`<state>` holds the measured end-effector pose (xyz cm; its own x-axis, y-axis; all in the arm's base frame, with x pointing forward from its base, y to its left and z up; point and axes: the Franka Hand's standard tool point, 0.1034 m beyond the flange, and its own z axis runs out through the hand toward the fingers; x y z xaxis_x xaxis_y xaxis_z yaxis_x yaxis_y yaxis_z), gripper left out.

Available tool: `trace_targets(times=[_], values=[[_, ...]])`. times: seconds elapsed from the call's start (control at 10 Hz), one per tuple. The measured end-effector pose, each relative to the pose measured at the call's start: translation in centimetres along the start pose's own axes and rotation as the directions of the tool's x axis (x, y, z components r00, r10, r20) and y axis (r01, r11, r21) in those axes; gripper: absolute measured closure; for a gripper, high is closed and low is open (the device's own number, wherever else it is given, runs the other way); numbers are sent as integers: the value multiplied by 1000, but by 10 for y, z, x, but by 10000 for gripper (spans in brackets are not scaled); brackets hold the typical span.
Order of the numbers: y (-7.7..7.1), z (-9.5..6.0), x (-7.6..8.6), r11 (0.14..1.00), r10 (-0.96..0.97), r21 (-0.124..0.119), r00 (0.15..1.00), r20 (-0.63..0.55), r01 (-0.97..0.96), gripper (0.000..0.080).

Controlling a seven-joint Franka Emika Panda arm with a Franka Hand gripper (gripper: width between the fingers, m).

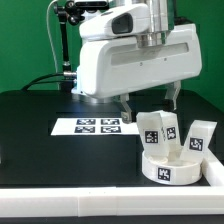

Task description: Assemble stool

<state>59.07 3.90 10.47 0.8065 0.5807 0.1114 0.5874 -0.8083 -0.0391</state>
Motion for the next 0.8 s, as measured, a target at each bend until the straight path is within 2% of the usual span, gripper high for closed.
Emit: trace_targets(times=[0.3,0.5,0.8], values=[[-8,1,3,973,-231,-9,973,28,231,151],[-12,2,5,904,-426,-12,903,49,427,151],[-11,10,1,806,-591,3,804,67,592,151]])
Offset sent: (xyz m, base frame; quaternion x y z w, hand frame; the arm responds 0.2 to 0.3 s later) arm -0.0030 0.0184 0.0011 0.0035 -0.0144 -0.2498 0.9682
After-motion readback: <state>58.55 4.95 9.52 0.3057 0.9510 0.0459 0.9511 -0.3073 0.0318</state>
